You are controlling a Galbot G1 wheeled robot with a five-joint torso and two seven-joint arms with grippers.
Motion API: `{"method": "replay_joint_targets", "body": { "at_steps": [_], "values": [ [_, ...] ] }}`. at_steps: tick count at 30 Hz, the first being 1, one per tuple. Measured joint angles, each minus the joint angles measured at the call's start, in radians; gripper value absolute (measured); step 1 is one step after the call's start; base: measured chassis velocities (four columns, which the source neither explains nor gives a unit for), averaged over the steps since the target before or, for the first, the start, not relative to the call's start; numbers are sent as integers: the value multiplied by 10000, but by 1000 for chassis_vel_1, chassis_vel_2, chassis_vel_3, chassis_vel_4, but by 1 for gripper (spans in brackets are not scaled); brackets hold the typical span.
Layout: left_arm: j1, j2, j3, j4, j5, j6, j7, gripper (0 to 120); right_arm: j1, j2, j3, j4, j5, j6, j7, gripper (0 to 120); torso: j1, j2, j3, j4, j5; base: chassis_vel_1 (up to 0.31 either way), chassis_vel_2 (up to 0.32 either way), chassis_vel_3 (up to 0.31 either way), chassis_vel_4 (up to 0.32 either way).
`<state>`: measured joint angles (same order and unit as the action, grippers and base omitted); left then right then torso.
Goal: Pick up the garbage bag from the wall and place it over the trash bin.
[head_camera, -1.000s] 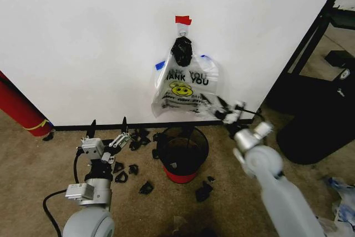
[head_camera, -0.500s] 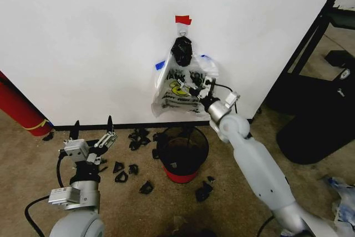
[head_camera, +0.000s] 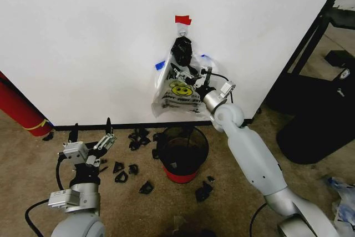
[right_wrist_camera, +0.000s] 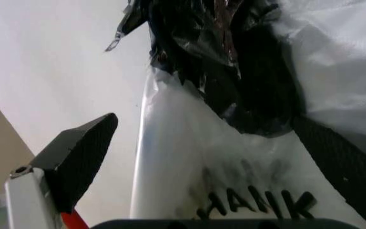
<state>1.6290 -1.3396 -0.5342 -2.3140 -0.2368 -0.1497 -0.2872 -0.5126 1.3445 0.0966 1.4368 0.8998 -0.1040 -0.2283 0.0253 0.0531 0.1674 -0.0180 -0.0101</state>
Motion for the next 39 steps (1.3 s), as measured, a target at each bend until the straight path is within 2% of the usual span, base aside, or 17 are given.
{"method": "replay_joint_targets", "body": {
  "at_steps": [6,9,10,11,14,16,17,25,27,33,35,39],
  "values": [
    [8,-34,33,33,24,-21,-1,100,99,94,-114,-65,-124,54,-48,100,0,0,0,0,0,0,0,0,0],
    [-32,-28,54,78,24,-22,-1,100,157,129,-117,-90,-156,65,-36,94,0,0,0,0,0,0,0,0,0],
    [-51,-29,76,99,24,-22,0,100,170,124,-117,-94,-162,67,-17,87,0,0,0,0,0,0,0,0,0],
    [-51,-29,76,99,24,-22,0,100,170,124,-117,-94,-162,67,-17,87,0,0,0,0,0,0,0,0,0],
    [-61,-53,114,134,26,-22,0,100,168,79,-113,-93,-162,67,37,77,0,0,0,-1,0,0,0,0,0],
    [-70,-71,144,177,31,-25,0,100,139,56,-75,-85,-163,67,115,66,0,0,0,0,0,0,0,0,0],
    [-70,-71,144,177,31,-25,0,100,139,56,-75,-85,-163,67,115,66,0,0,0,0,0,0,0,0,0],
    [-104,-95,218,223,55,-35,8,100,128,56,49,-207,-220,52,259,32,0,0,0,-1,1,0,0,0,0],
    [-74,-130,249,223,75,-45,10,100,137,65,71,-232,-233,47,270,29,0,0,0,-1,1,0,0,0,0],
    [32,-189,320,236,179,-93,21,100,181,60,180,-343,-241,31,283,4,0,1,0,0,1,0,0,0,0],
    [21,-169,305,236,180,-100,21,100,167,53,204,-349,-222,32,282,0,0,1,0,0,0,0,0,0,0],
    [-46,-252,282,212,163,-103,15,100,140,59,247,-365,-157,38,333,0,0,1,0,-1,1,0,0,0,0]
  ]
}}
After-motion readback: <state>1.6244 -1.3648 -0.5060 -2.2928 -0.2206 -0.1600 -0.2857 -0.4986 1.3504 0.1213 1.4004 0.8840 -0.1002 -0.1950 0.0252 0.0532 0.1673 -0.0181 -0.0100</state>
